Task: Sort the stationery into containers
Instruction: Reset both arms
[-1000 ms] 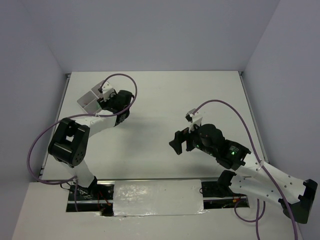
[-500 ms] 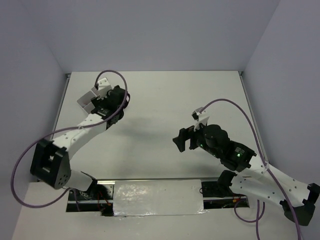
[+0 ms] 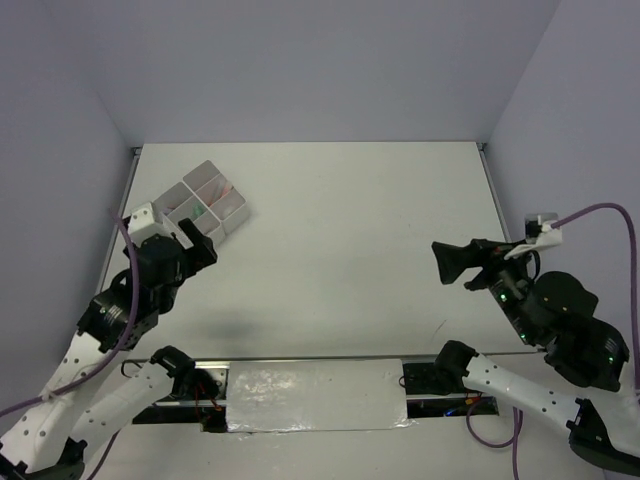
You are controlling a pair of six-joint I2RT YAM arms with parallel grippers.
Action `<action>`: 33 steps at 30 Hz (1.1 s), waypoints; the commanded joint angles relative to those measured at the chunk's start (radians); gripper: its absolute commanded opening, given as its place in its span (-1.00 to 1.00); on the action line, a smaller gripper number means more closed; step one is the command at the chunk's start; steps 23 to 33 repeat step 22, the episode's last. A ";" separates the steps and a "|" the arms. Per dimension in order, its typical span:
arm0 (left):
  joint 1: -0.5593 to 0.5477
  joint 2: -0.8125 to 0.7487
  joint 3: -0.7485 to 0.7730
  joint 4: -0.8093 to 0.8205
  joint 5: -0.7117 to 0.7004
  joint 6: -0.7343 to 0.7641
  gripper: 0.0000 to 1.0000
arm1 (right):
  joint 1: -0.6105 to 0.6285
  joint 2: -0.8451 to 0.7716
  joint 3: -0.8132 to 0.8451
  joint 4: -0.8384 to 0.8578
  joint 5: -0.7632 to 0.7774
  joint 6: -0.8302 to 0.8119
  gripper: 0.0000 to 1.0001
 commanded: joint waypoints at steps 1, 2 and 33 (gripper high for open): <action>-0.009 -0.035 0.088 -0.116 0.041 0.067 0.99 | -0.004 -0.028 0.059 -0.166 0.076 -0.010 0.99; -0.009 -0.048 0.098 -0.131 0.010 0.105 0.99 | -0.003 -0.040 0.065 -0.177 0.084 -0.013 0.99; -0.003 -0.413 0.029 -0.117 -0.128 0.106 0.99 | -0.004 -0.127 -0.016 -0.149 0.102 -0.013 1.00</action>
